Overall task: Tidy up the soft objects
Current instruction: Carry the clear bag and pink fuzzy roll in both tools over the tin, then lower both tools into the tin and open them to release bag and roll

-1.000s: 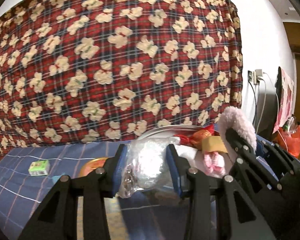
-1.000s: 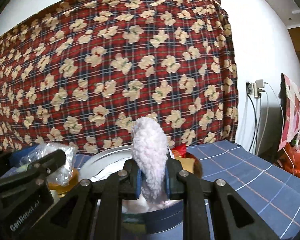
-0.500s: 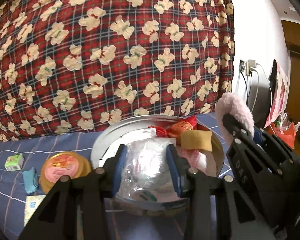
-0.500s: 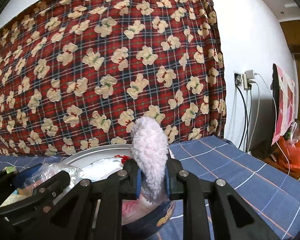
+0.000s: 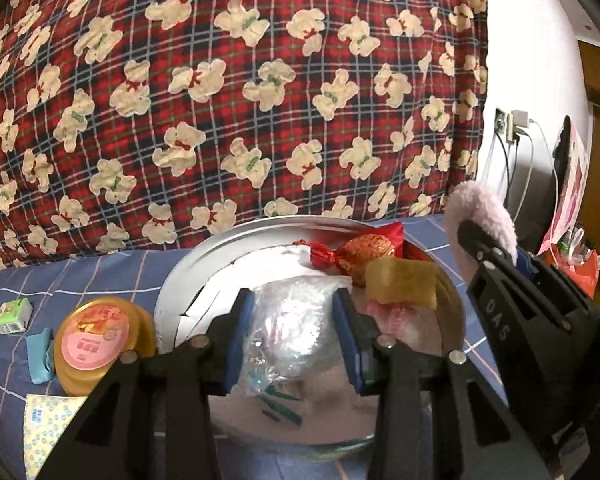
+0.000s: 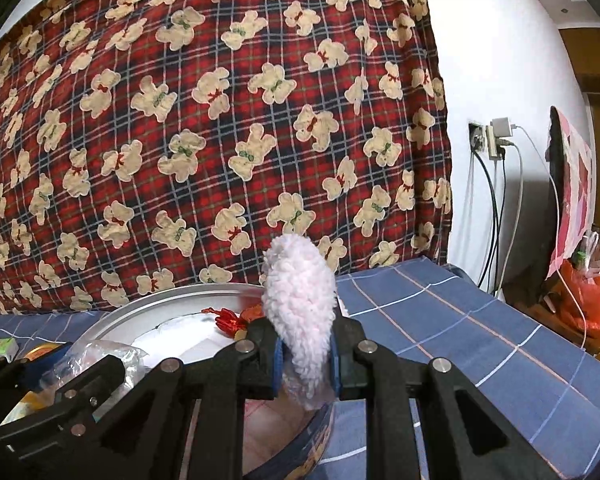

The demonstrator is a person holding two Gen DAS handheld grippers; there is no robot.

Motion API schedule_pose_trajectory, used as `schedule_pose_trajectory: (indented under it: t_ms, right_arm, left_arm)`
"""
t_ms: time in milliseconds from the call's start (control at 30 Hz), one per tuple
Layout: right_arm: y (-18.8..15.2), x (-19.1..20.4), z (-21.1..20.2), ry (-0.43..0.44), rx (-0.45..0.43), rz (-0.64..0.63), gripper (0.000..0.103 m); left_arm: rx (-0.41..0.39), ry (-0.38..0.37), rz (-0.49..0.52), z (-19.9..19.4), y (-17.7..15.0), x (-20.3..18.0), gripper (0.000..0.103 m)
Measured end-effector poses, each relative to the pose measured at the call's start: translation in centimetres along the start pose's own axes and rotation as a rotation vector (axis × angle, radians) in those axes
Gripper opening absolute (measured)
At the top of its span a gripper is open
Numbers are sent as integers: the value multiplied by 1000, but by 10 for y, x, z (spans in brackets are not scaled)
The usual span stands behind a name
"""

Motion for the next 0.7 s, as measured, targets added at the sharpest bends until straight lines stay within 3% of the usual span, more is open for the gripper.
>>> schedule_pose_trajectory:
  t_ms: [700]
  right_arm:
    - [4, 21, 44, 25, 103, -75, 19]
  left_arm:
    - [84, 48, -64, 33, -1, 22, 40]
Point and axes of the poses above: each gripper's, at about its wrist camera, not at the fingertips, and z roughly the way its jaws point, x to its left, y to its top, the point moved 10 cm from there along z, roughly the way its jaws point, and after that the axes turned 13 degrees about x, right-handed, at the moved point
